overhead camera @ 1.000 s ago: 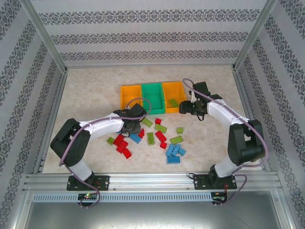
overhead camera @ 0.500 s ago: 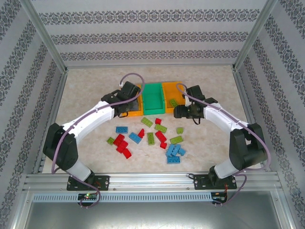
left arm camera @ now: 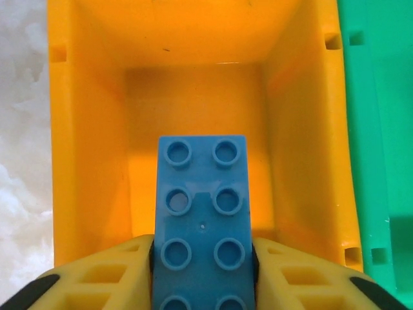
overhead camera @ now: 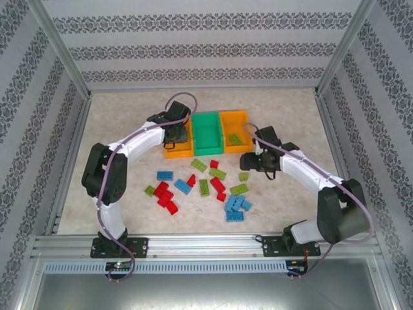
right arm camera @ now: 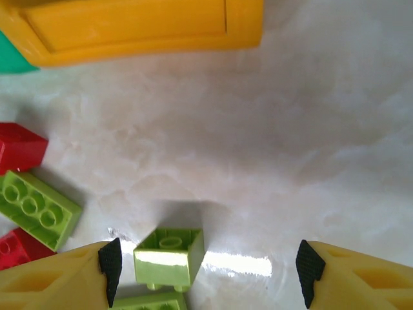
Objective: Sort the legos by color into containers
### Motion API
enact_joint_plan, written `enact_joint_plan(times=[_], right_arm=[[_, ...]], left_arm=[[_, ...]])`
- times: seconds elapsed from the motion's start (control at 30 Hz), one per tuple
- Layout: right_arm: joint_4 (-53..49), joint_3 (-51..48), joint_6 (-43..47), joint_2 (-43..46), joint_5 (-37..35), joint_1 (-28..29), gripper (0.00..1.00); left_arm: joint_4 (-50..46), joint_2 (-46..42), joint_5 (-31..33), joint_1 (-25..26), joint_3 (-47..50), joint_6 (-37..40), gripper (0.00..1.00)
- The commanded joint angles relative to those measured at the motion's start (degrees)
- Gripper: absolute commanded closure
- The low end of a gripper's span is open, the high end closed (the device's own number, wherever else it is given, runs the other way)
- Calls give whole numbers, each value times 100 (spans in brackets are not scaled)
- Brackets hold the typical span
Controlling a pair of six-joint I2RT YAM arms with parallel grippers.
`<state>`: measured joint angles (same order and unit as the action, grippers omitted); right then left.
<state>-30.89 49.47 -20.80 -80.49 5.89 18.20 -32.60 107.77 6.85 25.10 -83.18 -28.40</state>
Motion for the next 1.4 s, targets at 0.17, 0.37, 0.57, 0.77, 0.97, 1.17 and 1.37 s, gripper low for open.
enact_joint_plan(times=[0.17, 0.37, 0.57, 0.77, 0.97, 1.17, 1.37], right_arm=[[-511, -454, -796, 484, -39, 325, 26], [-209, -352, -912, 525, -82, 277, 26], [-370, -102, -592, 205, 88, 487, 25], [-109, -123, -606, -78, 114, 673, 26], [-342, 295, -386, -789, -62, 816, 35], [-399, 506, -386, -1235, -266, 905, 50], [-504, 564, -371, -1272, -368, 923, 69]], left_arm=[[154, 62, -123, -16, 37, -42, 41], [433, -124, -431, -4, 328, -43, 23], [861, -696, -451, 48, 902, 6, 6], [1194, -1062, -606, 63, 1280, 25, 0], [1409, -1232, -729, 130, 1404, 191, 0], [1649, -1422, -756, 223, 1580, 368, 0], [1717, -1566, -634, 242, 1739, 392, 0]])
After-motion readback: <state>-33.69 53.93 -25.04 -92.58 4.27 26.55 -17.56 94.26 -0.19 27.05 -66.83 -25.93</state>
